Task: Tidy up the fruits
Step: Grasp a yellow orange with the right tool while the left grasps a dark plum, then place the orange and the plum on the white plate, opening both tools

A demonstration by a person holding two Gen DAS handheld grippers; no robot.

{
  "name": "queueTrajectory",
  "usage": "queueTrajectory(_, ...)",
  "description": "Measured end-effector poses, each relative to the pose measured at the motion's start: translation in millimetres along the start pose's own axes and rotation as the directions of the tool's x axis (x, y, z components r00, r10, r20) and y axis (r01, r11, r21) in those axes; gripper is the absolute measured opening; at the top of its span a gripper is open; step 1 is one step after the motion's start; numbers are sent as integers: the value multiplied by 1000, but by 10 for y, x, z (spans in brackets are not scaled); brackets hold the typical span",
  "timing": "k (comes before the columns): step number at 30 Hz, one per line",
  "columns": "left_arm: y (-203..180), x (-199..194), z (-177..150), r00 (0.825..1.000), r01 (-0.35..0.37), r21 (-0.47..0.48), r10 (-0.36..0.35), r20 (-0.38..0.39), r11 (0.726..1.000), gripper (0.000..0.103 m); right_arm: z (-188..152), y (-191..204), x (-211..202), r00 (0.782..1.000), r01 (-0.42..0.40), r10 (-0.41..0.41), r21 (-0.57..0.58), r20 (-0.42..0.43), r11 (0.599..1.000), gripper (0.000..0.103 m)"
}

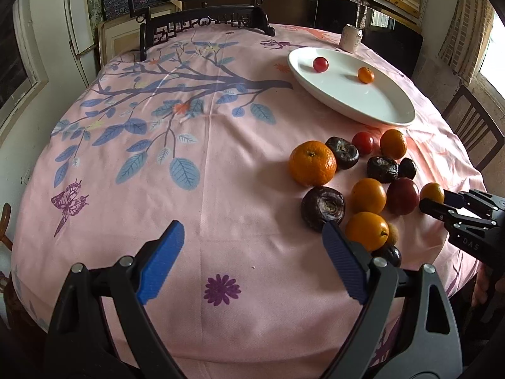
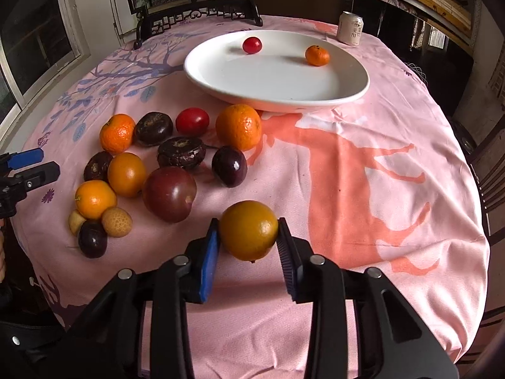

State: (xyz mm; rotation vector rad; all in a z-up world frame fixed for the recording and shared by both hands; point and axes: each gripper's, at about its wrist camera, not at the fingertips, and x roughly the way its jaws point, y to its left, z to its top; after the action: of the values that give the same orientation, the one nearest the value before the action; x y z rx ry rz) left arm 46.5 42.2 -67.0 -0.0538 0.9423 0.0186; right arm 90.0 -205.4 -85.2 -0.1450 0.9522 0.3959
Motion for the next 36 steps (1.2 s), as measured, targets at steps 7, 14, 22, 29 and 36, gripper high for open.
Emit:
queueTrajectory(7,-201,334,-5,996,47,55,-42,-84,997,90,-22,5,-153,1000,-6,6,18,15,1000,36)
queueTrajectory(14,-518,483,88,998,34,111,-28,-48,993,57,-48,-57,-190,1000,-24,24,55,16,998,36)
queueTrajectory(22,-647,170,104,995,96,125,-96,-8,988,39,-51,-73,-353,997,-38,34,62,65,997,36)
queueTrajectory(29,-706,-50,321,992,118,141,-123,24,983,39,-18,-102,-382,996,-44,38,70,84,997,36)
queueTrajectory(36,-895,26,870,994,95,202,-103,29,975,39,169,-195,-345,996,-49,43,64,83,997,36)
